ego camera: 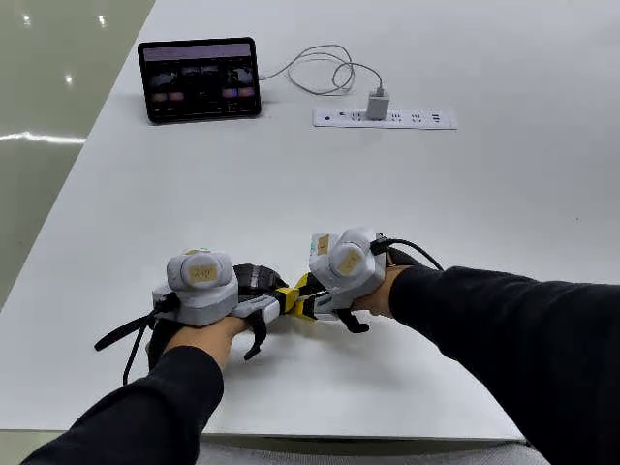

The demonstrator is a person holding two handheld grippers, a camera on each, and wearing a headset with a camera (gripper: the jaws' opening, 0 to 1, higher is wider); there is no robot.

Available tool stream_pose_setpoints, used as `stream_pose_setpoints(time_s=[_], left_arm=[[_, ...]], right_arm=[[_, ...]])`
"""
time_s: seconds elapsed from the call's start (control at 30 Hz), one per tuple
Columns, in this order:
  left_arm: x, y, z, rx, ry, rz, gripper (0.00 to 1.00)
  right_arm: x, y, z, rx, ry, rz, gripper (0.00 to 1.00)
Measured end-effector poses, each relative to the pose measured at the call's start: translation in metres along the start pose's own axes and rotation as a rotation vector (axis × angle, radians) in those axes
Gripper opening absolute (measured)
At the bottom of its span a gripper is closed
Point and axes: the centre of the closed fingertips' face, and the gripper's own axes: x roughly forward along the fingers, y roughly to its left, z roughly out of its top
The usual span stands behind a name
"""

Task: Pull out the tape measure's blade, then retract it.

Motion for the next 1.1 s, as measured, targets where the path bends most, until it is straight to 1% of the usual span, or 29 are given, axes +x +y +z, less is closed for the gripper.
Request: stream_pose_setpoints(time_s=[0.1,0.13,0.2,0.3,0.37,0.43,0.53,0.63,0.73,0.77,0.83,0.9,0.93,0.97,1.0,1.03,1.07,1.1], left_arm=[[-0.002,0.001,0.000,-0.024,0.016,-0.013,0.65],[-0.003,0.001,0.000,-0.023,0.016,-0.014,0.66],[-0.004,0.004,0.001,-0.022,0.016,-0.010,0.69],[-0.006,0.009,0.003,-0.033,0.007,0.002,0.76],[-0.006,0.012,0.005,-0.040,0.000,0.014,0.82],[-0.006,0.014,0.006,-0.047,-0.005,0.016,0.87],[-0.006,0.014,0.005,-0.051,0.000,0.011,0.91],[-0.006,0.015,0.006,-0.046,-0.017,0.017,1.00],[-0.007,0.017,0.004,-0.035,-0.013,0.026,1.00],[-0.008,0.017,0.003,-0.028,-0.011,0.025,1.00],[-0.008,0.014,0.001,-0.049,-0.002,0.005,1.00],[-0.008,0.014,0.001,-0.048,0.000,0.004,1.00],[-0.008,0.014,0.001,-0.039,0.002,0.007,1.00],[-0.008,0.017,0.001,-0.001,0.009,0.019,1.00],[-0.008,0.018,0.002,0.036,0.002,0.024,1.00],[-0.008,0.016,0.002,0.035,-0.002,0.020,1.00],[-0.007,0.015,0.000,0.006,0.014,0.012,1.00],[-0.008,0.015,-0.003,-0.008,0.032,0.011,1.00]], right_arm=[[-0.001,0.001,0.002,-0.009,-0.004,-0.006,0.13],[-0.002,0.001,0.003,-0.012,-0.004,-0.006,0.13],[-0.002,0.001,0.004,-0.017,-0.007,-0.006,0.13],[-0.004,0.000,0.006,-0.002,-0.018,-0.004,0.15],[-0.005,0.002,0.008,0.030,-0.029,0.010,0.23],[-0.005,0.004,0.009,0.031,-0.031,0.020,0.28],[-0.006,0.007,0.009,0.025,-0.030,0.027,0.36],[-0.006,0.010,0.008,0.049,-0.027,0.037,0.45],[-0.007,0.014,0.006,0.114,-0.007,0.055,0.55],[-0.008,0.013,0.005,0.119,-0.003,0.050,0.58],[-0.009,0.014,0.005,0.142,-0.007,0.048,0.63],[-0.011,0.014,0.005,0.148,-0.008,0.045,0.66],[-0.011,0.014,0.005,0.155,-0.009,0.045,0.68],[-0.011,0.014,0.005,0.168,-0.007,0.046,0.70],[-0.012,0.014,0.006,0.191,-0.006,0.048,0.71],[-0.012,0.014,0.007,0.197,-0.011,0.047,0.74],[-0.012,0.014,0.008,0.206,-0.014,0.040,0.77],[-0.012,0.014,0.009,0.212,-0.018,0.036,0.80]])
